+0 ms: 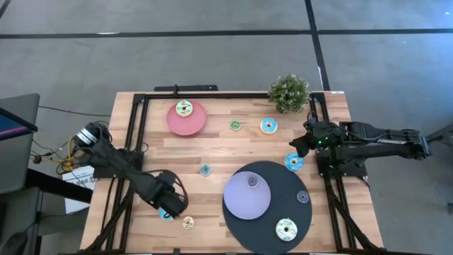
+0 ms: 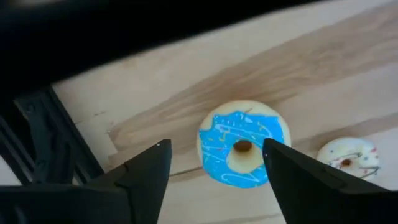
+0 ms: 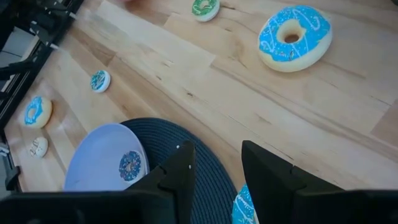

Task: Pick & Place donuts
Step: Put the bottom large blue donut on the pink plate

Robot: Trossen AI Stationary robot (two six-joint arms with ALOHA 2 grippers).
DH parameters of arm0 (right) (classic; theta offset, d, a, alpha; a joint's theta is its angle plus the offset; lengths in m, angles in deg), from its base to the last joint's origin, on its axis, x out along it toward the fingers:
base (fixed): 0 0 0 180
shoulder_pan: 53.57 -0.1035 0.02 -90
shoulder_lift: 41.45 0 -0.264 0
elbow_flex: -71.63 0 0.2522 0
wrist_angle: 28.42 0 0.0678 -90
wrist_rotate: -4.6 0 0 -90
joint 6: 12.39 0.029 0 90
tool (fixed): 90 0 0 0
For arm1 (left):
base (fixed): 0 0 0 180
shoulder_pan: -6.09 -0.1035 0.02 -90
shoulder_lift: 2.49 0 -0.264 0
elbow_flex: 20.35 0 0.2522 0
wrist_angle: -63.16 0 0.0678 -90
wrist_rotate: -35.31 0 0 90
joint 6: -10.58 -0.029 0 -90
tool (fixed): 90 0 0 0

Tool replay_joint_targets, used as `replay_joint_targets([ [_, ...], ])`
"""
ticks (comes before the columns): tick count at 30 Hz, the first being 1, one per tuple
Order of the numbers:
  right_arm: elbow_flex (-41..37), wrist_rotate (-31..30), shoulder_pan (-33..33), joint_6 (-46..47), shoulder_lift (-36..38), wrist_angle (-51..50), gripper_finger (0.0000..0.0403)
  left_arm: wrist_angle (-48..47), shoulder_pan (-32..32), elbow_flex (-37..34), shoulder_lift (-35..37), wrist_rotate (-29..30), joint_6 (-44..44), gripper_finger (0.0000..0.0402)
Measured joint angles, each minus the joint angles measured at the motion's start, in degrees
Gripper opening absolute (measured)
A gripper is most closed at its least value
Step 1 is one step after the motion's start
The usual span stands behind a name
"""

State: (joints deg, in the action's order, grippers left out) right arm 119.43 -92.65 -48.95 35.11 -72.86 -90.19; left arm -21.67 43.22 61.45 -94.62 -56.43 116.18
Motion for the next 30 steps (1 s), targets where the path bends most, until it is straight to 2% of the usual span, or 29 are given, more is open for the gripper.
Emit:
replay_joint_targets([
  [6,0.00,0.00,-0.02,0.17,-0.01,0.15,0.0121,-0.04,3.94,-0.10,-0.85,0.70,-1.41,0.0269],
  [15,0.00,-0.01,0.00,0.51,-0.01,0.41,0.0121,15.75,6.49,-9.19,-0.84,0.08,0.20,0.0270],
  [18,0.00,-0.02,0.00,1.09,-0.01,0.43,0.0121,18.43,6.43,-11.11,-0.84,-0.31,-0.17,0.0270],
  [24,0.00,-0.02,0.00,1.27,-0.01,0.45,0.0121,19.25,6.64,-12.99,-0.81,-1.32,-1.17,0.0270],
  [30,0.00,-0.02,-0.01,1.25,-0.01,0.46,0.0121,18.67,6.59,-12.99,-0.80,0.88,-5.00,0.0270],
])
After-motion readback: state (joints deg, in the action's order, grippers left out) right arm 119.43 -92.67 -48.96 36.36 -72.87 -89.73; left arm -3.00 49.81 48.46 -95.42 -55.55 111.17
